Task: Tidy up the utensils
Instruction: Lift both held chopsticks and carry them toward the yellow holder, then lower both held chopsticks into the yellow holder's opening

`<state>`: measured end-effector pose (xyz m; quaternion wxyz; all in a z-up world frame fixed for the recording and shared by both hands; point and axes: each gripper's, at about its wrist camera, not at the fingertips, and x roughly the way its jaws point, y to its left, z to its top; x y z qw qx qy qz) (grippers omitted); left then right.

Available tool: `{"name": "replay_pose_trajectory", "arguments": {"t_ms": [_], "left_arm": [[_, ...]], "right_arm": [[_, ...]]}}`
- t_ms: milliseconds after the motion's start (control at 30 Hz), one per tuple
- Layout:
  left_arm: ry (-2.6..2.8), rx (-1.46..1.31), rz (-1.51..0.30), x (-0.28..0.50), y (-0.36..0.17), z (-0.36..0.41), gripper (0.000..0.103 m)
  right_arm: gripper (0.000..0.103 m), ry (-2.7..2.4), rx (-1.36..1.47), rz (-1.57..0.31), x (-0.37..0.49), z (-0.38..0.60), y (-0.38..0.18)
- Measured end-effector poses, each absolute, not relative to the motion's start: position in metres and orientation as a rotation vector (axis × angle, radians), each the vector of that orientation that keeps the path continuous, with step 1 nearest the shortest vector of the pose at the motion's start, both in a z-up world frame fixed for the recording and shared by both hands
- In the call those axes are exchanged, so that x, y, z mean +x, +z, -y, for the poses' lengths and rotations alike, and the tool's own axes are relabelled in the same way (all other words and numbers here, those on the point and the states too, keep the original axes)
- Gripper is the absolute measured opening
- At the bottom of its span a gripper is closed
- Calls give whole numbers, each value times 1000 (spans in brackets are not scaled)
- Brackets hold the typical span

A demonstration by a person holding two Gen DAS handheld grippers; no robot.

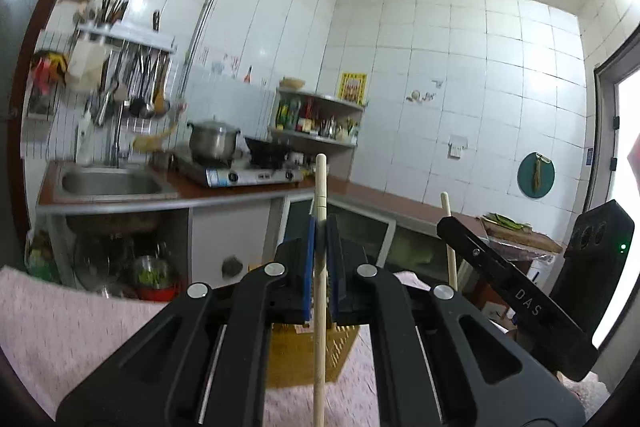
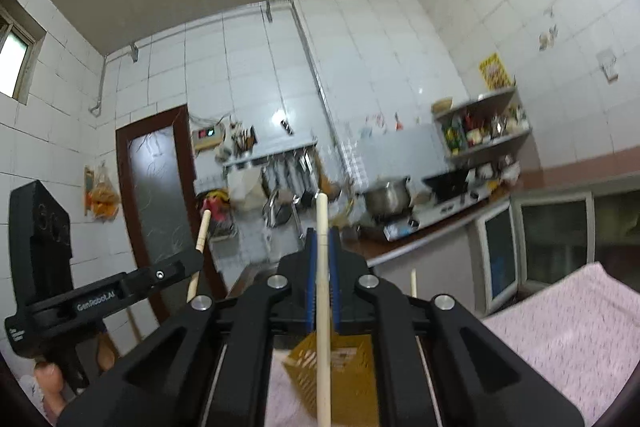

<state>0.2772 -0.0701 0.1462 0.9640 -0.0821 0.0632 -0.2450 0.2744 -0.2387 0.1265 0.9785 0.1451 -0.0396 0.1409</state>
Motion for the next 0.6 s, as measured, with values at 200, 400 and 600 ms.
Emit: {"name": "replay_pose_trajectory", "arguments": {"t_ms": [200,400,600], "left_arm": [[-472,-144,-65,287,154,79,4],[-454,-148,-57,297,153,81,4],[-415,-110,-77,313,150,81,4]], "right_arm": [[6,202,267,178,280,237,137],[6,186,255,183,286,235,138],[6,197,227,138,313,232,143]]}}
